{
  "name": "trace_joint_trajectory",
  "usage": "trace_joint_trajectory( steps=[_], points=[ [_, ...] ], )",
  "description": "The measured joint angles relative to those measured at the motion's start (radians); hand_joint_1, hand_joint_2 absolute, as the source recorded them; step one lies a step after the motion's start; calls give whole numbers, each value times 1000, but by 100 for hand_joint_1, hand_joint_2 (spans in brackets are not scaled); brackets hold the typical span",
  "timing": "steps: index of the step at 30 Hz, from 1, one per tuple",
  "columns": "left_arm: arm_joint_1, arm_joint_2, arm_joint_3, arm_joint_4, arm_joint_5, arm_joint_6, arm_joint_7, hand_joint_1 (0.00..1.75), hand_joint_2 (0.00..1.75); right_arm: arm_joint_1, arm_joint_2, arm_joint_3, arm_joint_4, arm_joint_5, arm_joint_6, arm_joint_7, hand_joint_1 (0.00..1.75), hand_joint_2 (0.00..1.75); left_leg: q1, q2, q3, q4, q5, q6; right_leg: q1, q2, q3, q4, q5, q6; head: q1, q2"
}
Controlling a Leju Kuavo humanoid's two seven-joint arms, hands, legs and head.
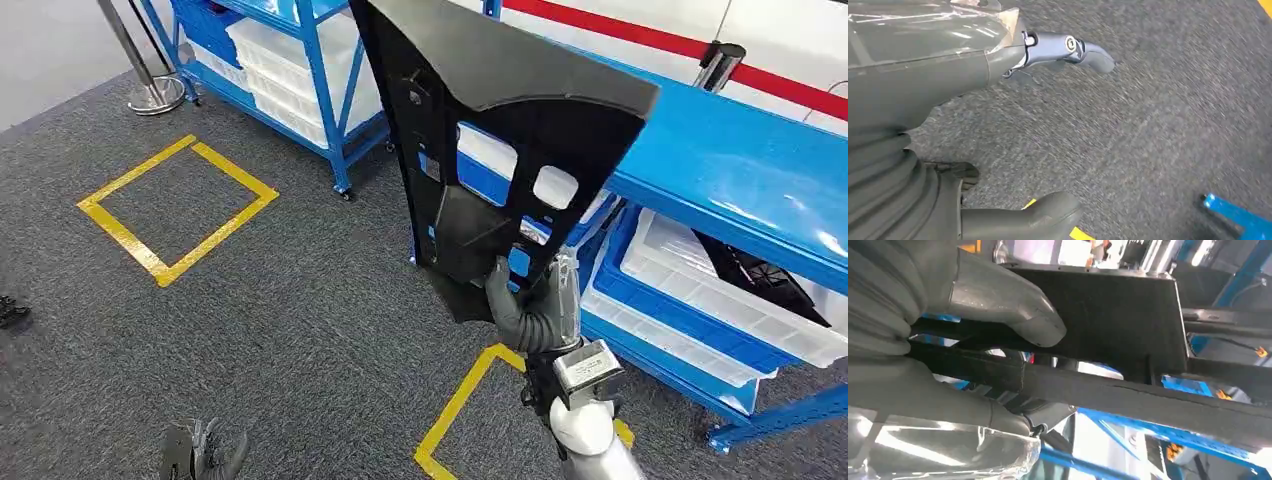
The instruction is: Take the parts from the cabinet and place them on the table.
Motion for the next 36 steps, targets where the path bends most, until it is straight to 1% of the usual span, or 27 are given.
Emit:
trace_joint_trajectory(
  steps=[1,2,3,4,5,7,8,9,10,12,13,14,15,17,18,19,23,24,25,27,28,29,31,33,34,35,36],
  points=[
    [1,0,0,2,3,2,1,0,175,3,-1,-5,-1,-7,0,-9,175,175,1,-13,1,1,0,-2,-4,6,39,-78,35,13,0,0],
    [2,0,0,3,6,5,2,0,175,4,-2,-9,-5,-10,-3,-15,175,175,1,-24,0,3,1,-5,-12,26,83,-167,70,24,0,0],
    [2,1,0,3,13,7,3,0,175,8,-5,-13,-8,-13,-8,-19,175,175,2,-34,-5,6,0,-11,-22,78,113,-232,87,31,2,0],
    [2,2,0,3,20,7,7,0,175,15,-7,-17,-13,-15,-14,-24,175,175,-6,-44,-12,17,-2,-19,-19,83,116,-251,89,23,1,0],
    [3,6,1,3,22,7,9,0,175,25,-9,-20,-19,-15,-16,-25,175,175,-7,-53,-17,16,-1,-21,-29,71,121,-252,92,14,-2,0],
    [19,14,7,5,25,7,29,0,175,50,-10,-32,-29,-16,-28,-28,175,175,2,-68,-20,17,-5,-25,-24,55,126,-251,86,4,-3,0],
    [27,16,13,7,29,7,42,0,175,56,-10,-38,-34,-18,-32,-29,175,175,8,-65,-22,25,-9,-30,-29,43,127,-254,89,-5,-3,0],
    [35,16,16,8,33,7,49,0,175,61,-10,-42,-40,-19,-35,-29,175,175,4,-16,-32,48,-26,-34,-25,40,128,-254,89,-7,-3,0],
    [37,16,19,9,39,7,58,0,175,69,-10,-53,-53,-19,-37,-31,175,175,5,18,-53,94,-58,-38,-20,32,128,-254,89,-16,-14,0],
    [37,16,27,11,51,4,65,0,175,86,-10,-71,-72,-19,-38,-32,175,175,9,43,-121,237,-131,-42,-11,6,128,-253,86,-23,-14,0],
    [40,16,31,13,55,2,65,0,175,97,-10,-81,-76,-18,-38,-32,175,175,9,46,-150,293,-148,-43,-9,-7,128,-253,83,-26,-14,0],
    [45,15,33,14,56,2,65,0,175,106,-10,-88,-79,-18,-38,-32,175,175,9,47,-156,302,-140,-43,-8,-17,129,-253,82,-28,-14,0],
    [51,14,40,14,56,2,65,0,175,113,-10,-94,-82,-18,-38,-32,175,175,9,48,-140,269,-113,-40,-7,-27,131,-253,79,-30,-14,0],
    [55,14,45,14,56,3,63,0,175,118,-8,-108,-90,-17,-36,-34,175,175,9,59,-59,111,-30,-32,-6,-45,139,-253,72,-27,-14,0],
    [54,14,46,14,56,4,61,0,175,120,-6,-114,-93,-16,-33,-36,175,175,7,84,-25,46,-23,-32,-6,-53,144,-253,67,-22,-14,0],
    [52,13,47,14,56,6,60,0,175,121,-6,-120,-97,-14,-29,-39,175,175,-6,108,-21,43,-32,-31,3,-61,145,-258,67,-20,-14,0],
    [53,13,56,15,62,13,56,0,175,130,2,-139,-102,-8,-23,-44,175,175,-15,72,-22,30,-26,-13,7,-92,158,-266,61,-3,-14,0],
    [53,13,58,14,62,13,54,0,175,130,3,-143,-103,-8,-22,-45,175,175,-4,64,-12,21,-20,-4,8,-69,146,-256,51,3,-13,0],
    [50,13,58,14,61,14,52,0,175,131,3,-147,-105,-8,-21,-46,175,175,-7,55,-9,18,-19,-2,6,-32,137,-220,36,1,-12,0],
    [44,12,58,14,55,21,53,0,175,136,5,-159,-110,-6,-20,-48,175,175,-8,35,-9,19,-19,10,4,-5,55,-69,-19,-13,-10,0],
    [43,12,58,15,55,22,53,0,175,141,5,-163,-110,-6,-19,-48,175,175,-9,23,-9,19,-20,11,3,-3,11,8,-40,-15,-9,0],
    [44,12,59,15,54,24,54,0,175,147,5,-167,-110,-6,-18,-48,175,175,-9,11,-7,19,-20,11,3,-2,-16,44,-40,-12,-8,0],
    [47,11,59,15,53,27,54,0,175,151,5,-170,-110,-6,-14,-51,175,175,-10,-13,-4,19,-20,11,3,3,-2,-14,3,1,-8,0],
    [48,10,64,15,53,35,54,0,175,152,7,-175,-110,-5,-13,-60,175,175,-10,-41,2,20,-21,9,-1,29,78,-192,83,15,-8,0],
    [49,9,68,15,53,37,54,0,175,152,8,-178,-110,-5,-12,-61,175,175,-12,-49,0,21,-22,6,-3,66,99,-246,97,14,-6,0],
    [51,9,69,15,53,39,52,0,175,153,11,-182,-111,-5,-11,-63,175,175,-17,-61,-1,25,-26,0,-3,57,108,-255,104,2,-9,0],
    [53,9,70,15,53,42,49,0,175,154,11,-182,-111,-4,-9,-63,175,175,-16,-66,-3,23,-23,-4,-2,50,108,-255,105,-2,-10,0]
  ],
)
